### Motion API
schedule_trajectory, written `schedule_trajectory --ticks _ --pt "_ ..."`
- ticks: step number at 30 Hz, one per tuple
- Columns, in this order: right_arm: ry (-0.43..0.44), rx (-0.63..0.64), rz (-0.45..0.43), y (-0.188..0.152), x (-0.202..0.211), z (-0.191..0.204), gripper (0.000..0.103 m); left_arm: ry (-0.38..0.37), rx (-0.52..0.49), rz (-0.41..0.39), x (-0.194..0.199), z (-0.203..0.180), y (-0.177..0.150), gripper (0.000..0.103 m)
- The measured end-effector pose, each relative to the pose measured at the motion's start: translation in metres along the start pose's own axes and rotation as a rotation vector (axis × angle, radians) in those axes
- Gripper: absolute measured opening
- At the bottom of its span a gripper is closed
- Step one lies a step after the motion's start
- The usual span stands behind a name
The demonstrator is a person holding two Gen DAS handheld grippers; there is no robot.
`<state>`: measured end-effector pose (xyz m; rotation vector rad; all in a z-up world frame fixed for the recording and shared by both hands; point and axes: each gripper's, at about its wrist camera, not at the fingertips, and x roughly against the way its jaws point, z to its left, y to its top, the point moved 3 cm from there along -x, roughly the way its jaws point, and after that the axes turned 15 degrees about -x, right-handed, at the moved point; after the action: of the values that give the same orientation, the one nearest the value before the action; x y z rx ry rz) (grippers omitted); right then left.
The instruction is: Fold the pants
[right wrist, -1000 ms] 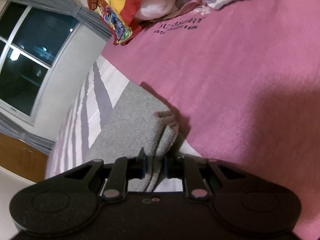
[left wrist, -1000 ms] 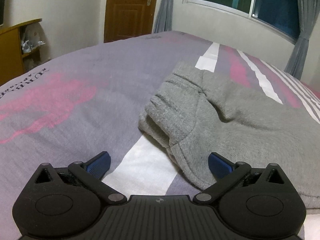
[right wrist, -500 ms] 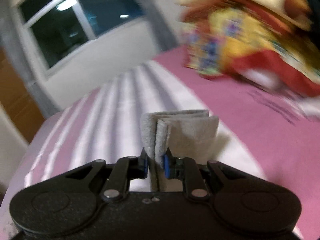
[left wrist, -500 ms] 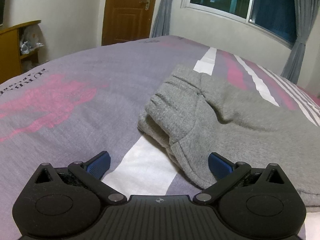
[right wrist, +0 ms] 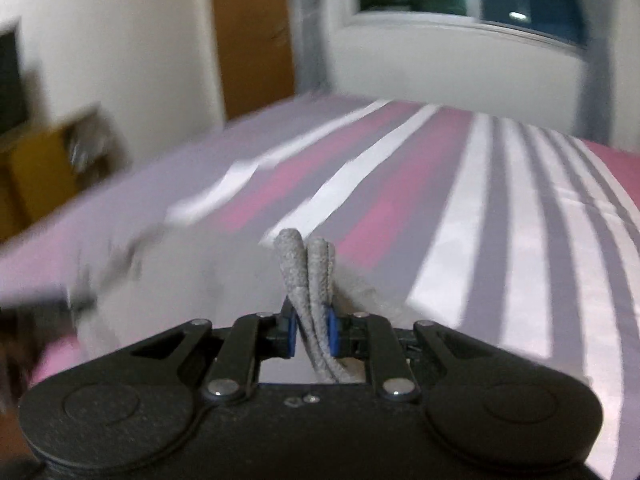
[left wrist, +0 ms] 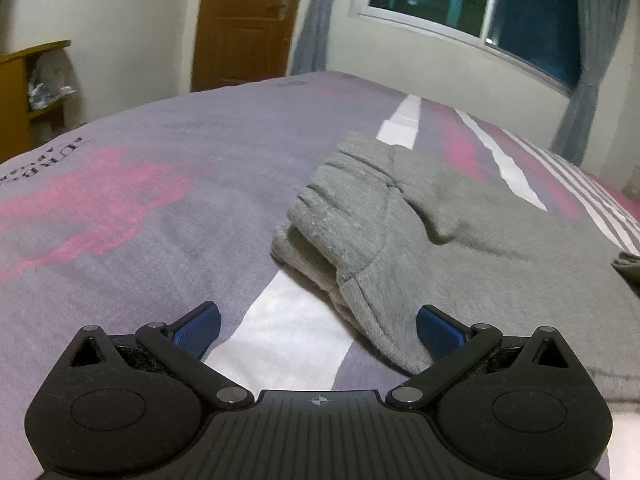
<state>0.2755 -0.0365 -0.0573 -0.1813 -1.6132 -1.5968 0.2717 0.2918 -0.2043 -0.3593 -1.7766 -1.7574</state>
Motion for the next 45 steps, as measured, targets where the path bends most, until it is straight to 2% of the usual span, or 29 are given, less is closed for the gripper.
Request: schedule_trajectory --ticks 5,9,18,28,35,40,43,45 --pt "-0.030 0.155 0.019 -0.028 -0.005 0.021 0.014 -0.060 -0.038 -0.001 0.005 0.007 -0.003 0.103" --pt "-0.042 0.251 0.042 -0.040 -0.002 0.030 0.014 -0.073 -0.054 0.001 0.008 0.008 -0.003 0.103" --pt "-0.051 0.293 0.055 -0.054 -0.005 0.040 0.015 -0.070 -0.059 -0.002 0.010 0.005 -0.004 0.103" --pt "-0.058 0.452 0.066 -0.073 -0.007 0.051 0.016 -0.070 -0.059 -0.011 0.012 0.004 -0.007 0.103" --pt "-0.076 0.531 0.068 -0.084 -0.007 0.061 0.022 -0.070 -0.060 -0.012 0.012 0.003 -0.008 0.103" --pt "-0.024 0.483 0.067 -0.088 0.009 0.064 0.024 -0.067 -0.067 -0.007 0.012 0.003 -0.007 0.103" --pt "0.055 0.467 0.053 -0.093 0.029 0.066 0.026 -0.066 -0.076 0.001 0.011 0.002 -0.006 0.103" --pt "0.056 0.470 0.044 -0.099 0.038 0.068 0.027 -0.065 -0.081 0.008 0.010 0.002 -0.004 0.103"
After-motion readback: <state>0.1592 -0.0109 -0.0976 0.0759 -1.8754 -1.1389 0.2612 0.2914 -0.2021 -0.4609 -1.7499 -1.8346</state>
